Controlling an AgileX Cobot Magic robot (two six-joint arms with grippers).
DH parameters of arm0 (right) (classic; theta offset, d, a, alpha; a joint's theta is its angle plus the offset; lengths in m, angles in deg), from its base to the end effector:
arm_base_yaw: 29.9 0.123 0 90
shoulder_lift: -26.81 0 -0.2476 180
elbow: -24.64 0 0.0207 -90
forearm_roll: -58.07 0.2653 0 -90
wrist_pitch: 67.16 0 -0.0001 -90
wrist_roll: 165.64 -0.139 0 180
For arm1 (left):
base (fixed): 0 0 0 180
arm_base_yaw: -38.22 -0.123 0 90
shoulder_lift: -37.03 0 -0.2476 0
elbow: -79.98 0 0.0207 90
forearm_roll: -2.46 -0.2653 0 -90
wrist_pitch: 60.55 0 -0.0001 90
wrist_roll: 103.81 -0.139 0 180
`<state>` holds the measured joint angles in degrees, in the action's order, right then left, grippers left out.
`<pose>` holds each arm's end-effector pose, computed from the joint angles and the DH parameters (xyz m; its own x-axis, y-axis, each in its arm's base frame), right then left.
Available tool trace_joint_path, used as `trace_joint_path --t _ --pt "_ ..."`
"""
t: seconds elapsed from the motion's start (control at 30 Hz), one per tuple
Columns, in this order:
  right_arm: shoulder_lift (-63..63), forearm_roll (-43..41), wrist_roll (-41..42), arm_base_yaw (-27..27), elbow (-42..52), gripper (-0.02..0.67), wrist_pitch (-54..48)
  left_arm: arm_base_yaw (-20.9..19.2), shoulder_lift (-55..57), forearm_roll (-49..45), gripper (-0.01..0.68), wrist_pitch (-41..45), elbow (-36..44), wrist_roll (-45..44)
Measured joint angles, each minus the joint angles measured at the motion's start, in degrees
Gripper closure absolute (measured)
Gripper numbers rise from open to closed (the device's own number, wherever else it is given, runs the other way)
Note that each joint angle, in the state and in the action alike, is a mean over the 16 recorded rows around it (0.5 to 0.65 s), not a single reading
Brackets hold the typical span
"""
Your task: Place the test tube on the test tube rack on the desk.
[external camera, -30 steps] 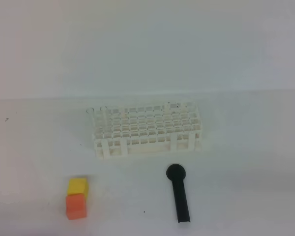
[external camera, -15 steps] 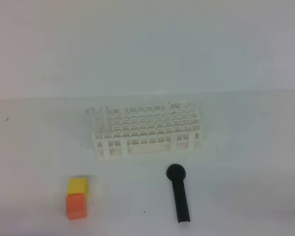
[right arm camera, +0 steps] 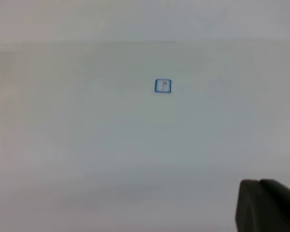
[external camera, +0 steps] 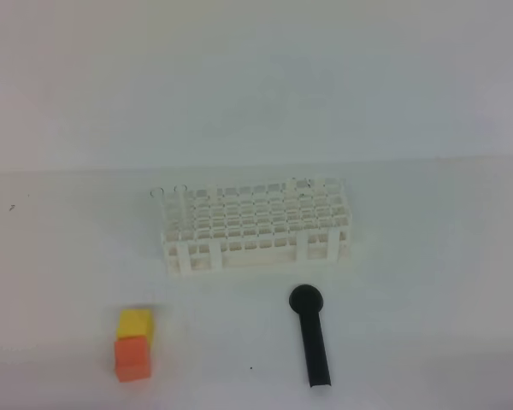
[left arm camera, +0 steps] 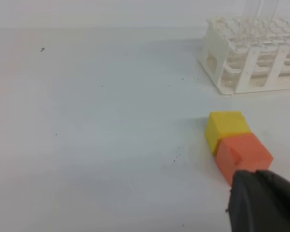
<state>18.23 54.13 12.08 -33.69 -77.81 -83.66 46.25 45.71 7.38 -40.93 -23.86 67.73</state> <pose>0.1536 -0.0129 0.1681 -0.2197 -0.0116 -0.9755 0.0794 0.9964 -0.0298 0.1501 -0.0252 0.1702 -0.2344 0.1004 -0.9669 0.1833 0.9814 0.0575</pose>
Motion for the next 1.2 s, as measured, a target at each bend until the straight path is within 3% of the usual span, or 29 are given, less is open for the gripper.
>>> trace_joint_path --t 0.93,1.2 --pt "0.25 -0.56 0.29 0.0 -0.24 0.65 -3.86 -0.07 0.0 0.0 0.674 -0.04 0.0 0.0" --pt "0.25 -0.56 0.29 0.0 -0.24 0.65 -3.9 -2.39 0.0 0.0 0.674 -0.04 0.0 0.0"
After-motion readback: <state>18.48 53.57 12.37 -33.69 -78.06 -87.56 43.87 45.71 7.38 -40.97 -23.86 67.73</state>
